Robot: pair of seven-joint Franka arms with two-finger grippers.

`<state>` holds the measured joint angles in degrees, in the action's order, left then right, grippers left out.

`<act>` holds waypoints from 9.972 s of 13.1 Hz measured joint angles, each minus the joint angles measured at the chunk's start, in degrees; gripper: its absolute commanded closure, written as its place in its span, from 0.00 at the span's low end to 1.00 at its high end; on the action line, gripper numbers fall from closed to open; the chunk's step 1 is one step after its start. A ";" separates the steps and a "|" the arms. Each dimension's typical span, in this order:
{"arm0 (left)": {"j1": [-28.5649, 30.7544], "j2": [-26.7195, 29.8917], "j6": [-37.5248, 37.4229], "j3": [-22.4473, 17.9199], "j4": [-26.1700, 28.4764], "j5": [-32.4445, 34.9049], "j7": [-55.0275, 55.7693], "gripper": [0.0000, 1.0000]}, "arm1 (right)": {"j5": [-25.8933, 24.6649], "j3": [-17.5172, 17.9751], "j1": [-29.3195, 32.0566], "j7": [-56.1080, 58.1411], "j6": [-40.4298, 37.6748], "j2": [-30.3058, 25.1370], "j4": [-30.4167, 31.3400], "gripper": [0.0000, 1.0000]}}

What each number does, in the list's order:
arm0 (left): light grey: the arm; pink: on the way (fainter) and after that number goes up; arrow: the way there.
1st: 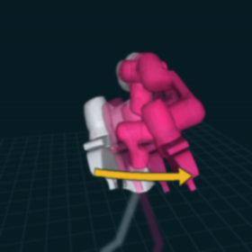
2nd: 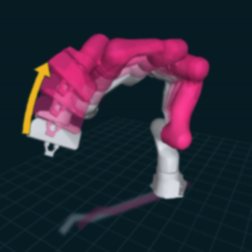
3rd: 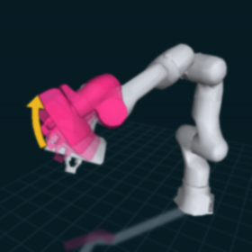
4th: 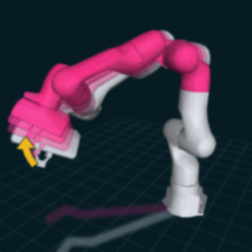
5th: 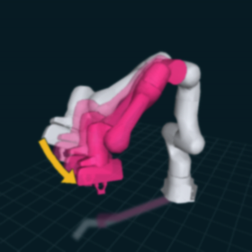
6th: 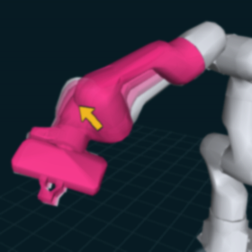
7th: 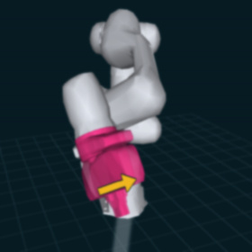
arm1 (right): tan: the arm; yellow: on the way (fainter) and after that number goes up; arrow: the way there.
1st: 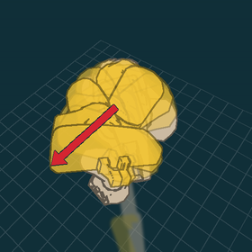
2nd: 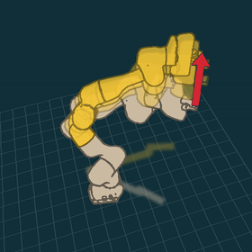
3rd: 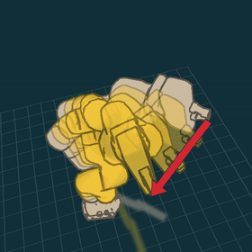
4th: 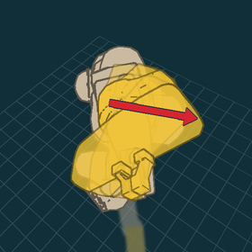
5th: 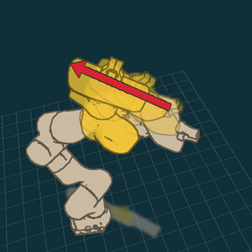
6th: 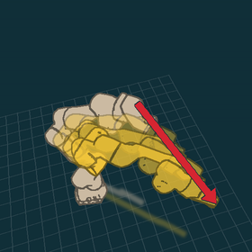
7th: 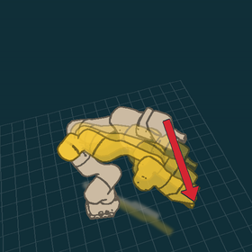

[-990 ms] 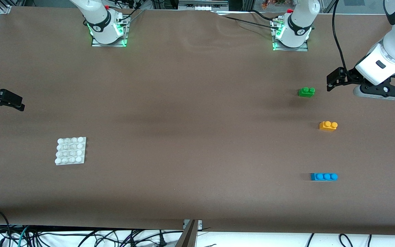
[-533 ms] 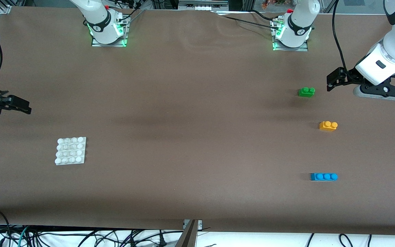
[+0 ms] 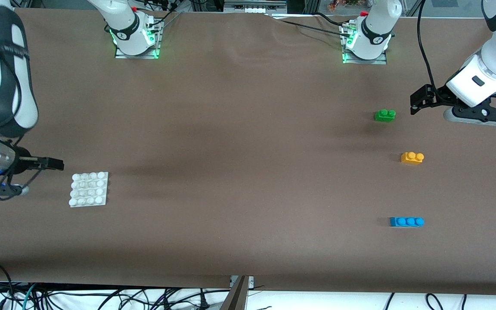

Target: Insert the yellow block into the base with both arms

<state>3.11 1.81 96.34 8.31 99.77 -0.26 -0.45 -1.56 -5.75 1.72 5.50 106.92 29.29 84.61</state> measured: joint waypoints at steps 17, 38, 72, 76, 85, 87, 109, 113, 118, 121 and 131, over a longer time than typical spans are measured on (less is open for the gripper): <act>0.00 -0.02 0.00 0.01 -0.06 0.00 0.00 0.00 | 0.00 0.36 0.74 -0.65 18.49 14.54 0.79 0.00; 0.00 -0.02 0.00 -0.04 -0.06 0.00 0.00 0.00 | 1.66 1.69 -2.44 -1.49 22.95 15.95 2.96 0.00; -0.03 -0.03 -0.22 0.56 -1.23 1.81 -0.05 0.00 | 3.23 3.12 -46.62 -52.09 28.50 23.06 -8.44 0.00; -0.01 -0.06 -0.99 0.36 -1.24 1.81 -0.05 0.00 | 3.27 1.72 -42.71 -42.40 12.65 20.37 -18.62 0.00; 3.14 -3.95 -1.99 -0.83 -1.30 1.84 -0.08 0.00 | 3.46 -1.55 -22.68 -17.21 -7.85 3.93 -21.20 0.00; 3.12 -3.97 -2.02 -0.57 -1.49 1.84 -0.08 0.00 | 3.45 -2.07 -19.73 -16.20 -9.34 1.41 -19.84 0.00; 13.42 -20.25 25.89 -0.92 10.75 1.95 -13.95 0.00 | 2.47 -2.34 -3.50 2.37 -11.64 -19.02 -2.83 0.00; 13.89 -21.58 33.94 -0.91 15.94 5.35 -17.00 0.00 | 2.47 -2.33 -3.50 2.37 -11.64 -19.02 -2.83 0.00; 15.98 -26.28 38.51 -0.89 16.65 5.84 -19.08 0.00 | 2.47 -2.33 -3.49 2.37 -11.64 -19.02 -2.83 0.00; 15.98 -26.91 41.73 -0.76 18.74 5.84 -19.09 0.00 | 2.47 -2.33 -3.50 2.37 -11.64 -19.02 -2.83 0.00; 16.47 -26.94 43.54 -0.78 21.26 5.84 -19.44 0.04 | 2.47 -2.28 -3.50 2.37 -11.64 -19.02 -2.83 0.00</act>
<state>19.57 -25.13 139.88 7.53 121.02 5.58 -19.90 0.91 -8.03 -1.77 7.87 95.28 10.27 81.79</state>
